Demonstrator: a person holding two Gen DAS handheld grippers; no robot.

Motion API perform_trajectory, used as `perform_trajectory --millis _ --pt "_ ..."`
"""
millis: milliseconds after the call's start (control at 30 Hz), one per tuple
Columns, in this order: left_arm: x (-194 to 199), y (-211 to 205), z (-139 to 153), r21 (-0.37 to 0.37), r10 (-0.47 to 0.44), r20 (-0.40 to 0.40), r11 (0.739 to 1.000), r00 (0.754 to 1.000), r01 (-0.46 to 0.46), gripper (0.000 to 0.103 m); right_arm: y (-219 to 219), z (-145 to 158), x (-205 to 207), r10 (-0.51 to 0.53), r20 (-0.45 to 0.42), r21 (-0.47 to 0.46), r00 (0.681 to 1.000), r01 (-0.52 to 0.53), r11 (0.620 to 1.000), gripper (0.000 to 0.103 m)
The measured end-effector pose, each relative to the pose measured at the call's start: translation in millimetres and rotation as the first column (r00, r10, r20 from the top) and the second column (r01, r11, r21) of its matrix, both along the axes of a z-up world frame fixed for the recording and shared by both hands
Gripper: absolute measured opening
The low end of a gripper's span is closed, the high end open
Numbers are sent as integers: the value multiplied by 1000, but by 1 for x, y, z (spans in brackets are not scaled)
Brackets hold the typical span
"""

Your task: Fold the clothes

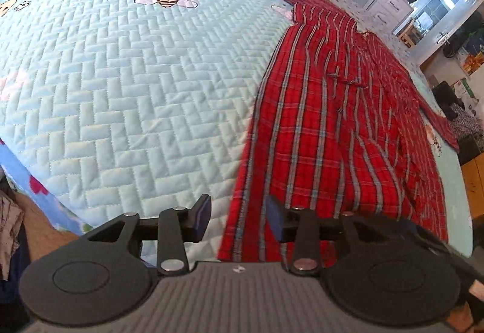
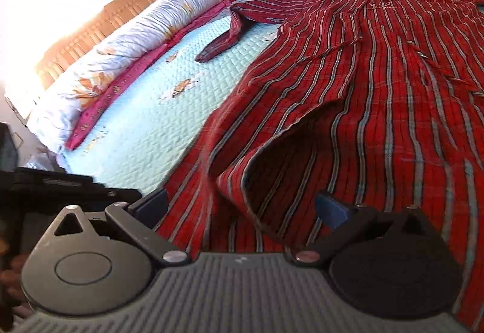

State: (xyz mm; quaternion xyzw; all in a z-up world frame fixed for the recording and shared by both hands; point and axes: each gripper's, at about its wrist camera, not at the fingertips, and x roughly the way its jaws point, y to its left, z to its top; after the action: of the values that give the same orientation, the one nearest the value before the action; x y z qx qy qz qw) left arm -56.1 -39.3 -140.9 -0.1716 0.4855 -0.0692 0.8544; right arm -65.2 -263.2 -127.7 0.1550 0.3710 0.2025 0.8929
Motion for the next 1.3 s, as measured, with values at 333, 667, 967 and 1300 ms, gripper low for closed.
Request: perform_trajectory --millis 333,667,967,1300 --pt "-23 -18 8 167 -172 93 974 981 154 54 -36 -4 37 -24 -202 439 979 112 892 24" --pt "-29 -52 -19 330 -263 44 914 964 234 55 -42 24 65 -82 -283 567 955 236 789 26" --pt "-27 -49 -17 295 -289 36 918 957 267 57 -60 12 56 -134 -258 452 957 242 858 33" --pt "-62 -91 9 205 -528 63 837 847 507 57 -26 30 -112 364 162 -592 917 -205 779 63"
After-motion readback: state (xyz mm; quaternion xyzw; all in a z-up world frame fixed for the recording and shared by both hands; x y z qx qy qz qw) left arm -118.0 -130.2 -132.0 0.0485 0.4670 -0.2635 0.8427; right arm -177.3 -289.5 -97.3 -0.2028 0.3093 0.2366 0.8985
